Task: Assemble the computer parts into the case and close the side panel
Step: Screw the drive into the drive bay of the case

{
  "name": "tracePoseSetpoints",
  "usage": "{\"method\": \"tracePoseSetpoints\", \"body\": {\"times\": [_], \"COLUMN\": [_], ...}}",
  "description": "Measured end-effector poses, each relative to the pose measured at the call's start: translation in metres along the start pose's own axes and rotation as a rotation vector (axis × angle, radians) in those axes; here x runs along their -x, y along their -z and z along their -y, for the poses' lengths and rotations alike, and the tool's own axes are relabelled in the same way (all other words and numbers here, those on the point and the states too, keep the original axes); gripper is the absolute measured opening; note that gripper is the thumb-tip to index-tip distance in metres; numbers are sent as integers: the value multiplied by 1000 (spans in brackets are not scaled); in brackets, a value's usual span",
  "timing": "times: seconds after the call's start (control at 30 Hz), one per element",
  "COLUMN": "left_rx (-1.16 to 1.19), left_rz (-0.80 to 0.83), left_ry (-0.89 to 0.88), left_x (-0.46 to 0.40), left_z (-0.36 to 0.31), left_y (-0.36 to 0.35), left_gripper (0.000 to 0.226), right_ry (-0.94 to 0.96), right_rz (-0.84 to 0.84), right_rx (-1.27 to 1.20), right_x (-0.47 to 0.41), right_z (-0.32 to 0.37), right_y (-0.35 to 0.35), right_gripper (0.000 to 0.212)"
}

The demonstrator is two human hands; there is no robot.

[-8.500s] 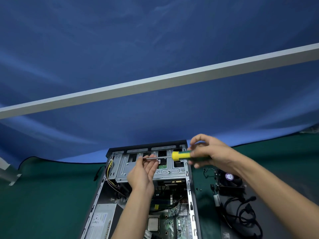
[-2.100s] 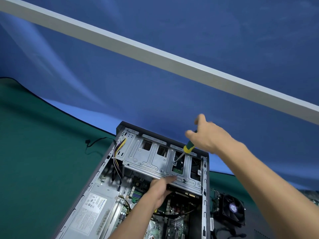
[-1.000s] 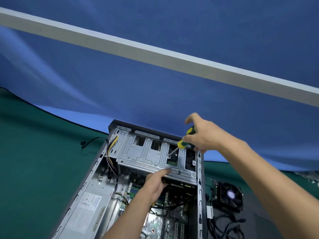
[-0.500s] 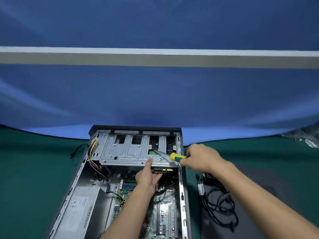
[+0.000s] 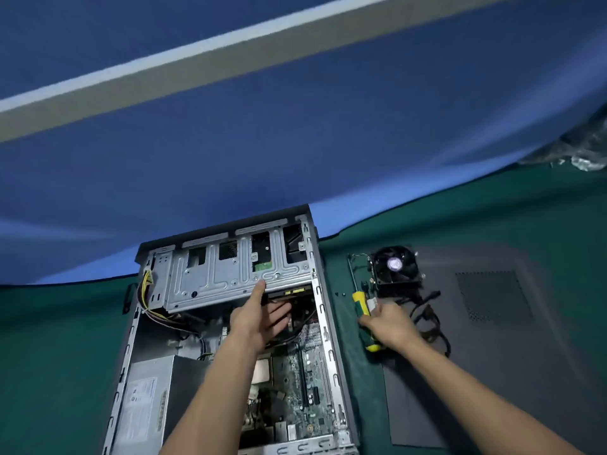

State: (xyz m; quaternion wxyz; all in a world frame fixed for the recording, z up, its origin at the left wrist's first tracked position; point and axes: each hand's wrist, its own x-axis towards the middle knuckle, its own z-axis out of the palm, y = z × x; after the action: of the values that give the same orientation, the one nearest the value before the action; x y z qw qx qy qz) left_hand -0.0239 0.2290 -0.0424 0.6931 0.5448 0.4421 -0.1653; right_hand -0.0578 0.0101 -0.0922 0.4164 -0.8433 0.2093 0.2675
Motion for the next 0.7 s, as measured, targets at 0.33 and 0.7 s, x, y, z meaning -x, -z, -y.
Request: {"method": "tracePoseSetpoints", "body": {"times": [0.33,0.7], "left_rx": [-28,-118], "left_rz": [-7,-178], "left_ry": [25,-297], "left_x": [4,9], "left_z": [-1,38], "left_y": [-6,-5], "left_gripper": [48,22], "right_ry": [35,305], "right_rz": [8,-115], "right_rx": [387,18], "right_x": [-11,12], "right_z": [-2,46], "right_y": [-21,-4], "right_gripper": [24,35]}}
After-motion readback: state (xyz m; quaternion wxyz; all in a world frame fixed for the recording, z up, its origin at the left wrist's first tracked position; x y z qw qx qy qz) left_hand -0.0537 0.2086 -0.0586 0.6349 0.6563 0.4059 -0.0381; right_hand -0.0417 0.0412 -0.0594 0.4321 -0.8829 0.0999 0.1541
